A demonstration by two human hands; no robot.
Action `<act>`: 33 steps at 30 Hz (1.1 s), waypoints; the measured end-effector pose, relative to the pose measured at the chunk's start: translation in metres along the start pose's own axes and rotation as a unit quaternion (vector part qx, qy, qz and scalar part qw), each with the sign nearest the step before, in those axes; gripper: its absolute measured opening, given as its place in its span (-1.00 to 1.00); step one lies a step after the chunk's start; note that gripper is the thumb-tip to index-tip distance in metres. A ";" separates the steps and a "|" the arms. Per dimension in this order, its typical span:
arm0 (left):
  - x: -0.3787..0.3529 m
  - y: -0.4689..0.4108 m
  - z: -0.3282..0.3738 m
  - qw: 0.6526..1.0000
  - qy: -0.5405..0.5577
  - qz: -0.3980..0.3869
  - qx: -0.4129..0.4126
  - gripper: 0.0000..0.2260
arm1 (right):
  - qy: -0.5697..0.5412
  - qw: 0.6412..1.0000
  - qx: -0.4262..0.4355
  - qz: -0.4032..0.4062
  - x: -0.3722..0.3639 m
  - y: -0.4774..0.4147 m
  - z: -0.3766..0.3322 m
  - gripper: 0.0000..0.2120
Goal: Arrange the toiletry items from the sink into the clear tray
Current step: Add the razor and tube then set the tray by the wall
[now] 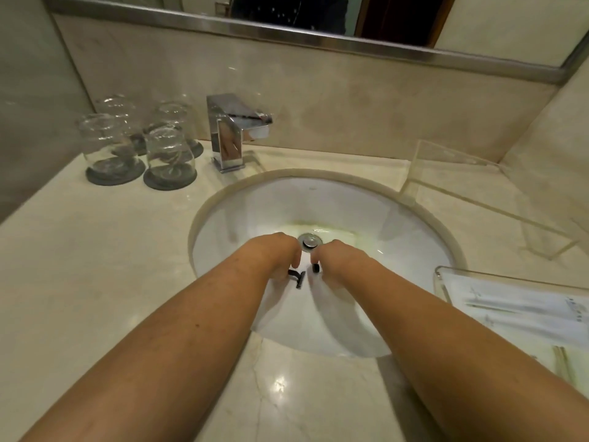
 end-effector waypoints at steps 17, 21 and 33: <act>0.012 0.015 0.017 0.998 0.049 0.013 -0.031 -0.88 | -0.099 0.990 0.028 0.097 0.051 0.046 0.024 -0.81; 0.038 0.028 0.036 0.986 0.125 0.072 -0.080 -0.83 | -0.266 0.945 0.019 0.191 0.073 0.104 0.060 -0.84; 0.067 0.094 0.148 0.919 0.284 0.171 -0.214 -0.86 | -0.566 0.748 -0.027 0.345 0.031 0.267 0.160 -0.83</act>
Point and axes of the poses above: each hand's wrist, its own y-axis away from the middle knuckle, its own x-axis out of the back of the hand, z = x × y, the point moved 9 cm from there along -y, towards the middle knuckle, and after that the axes turned 15 degrees about y, right-handed, at the moved point
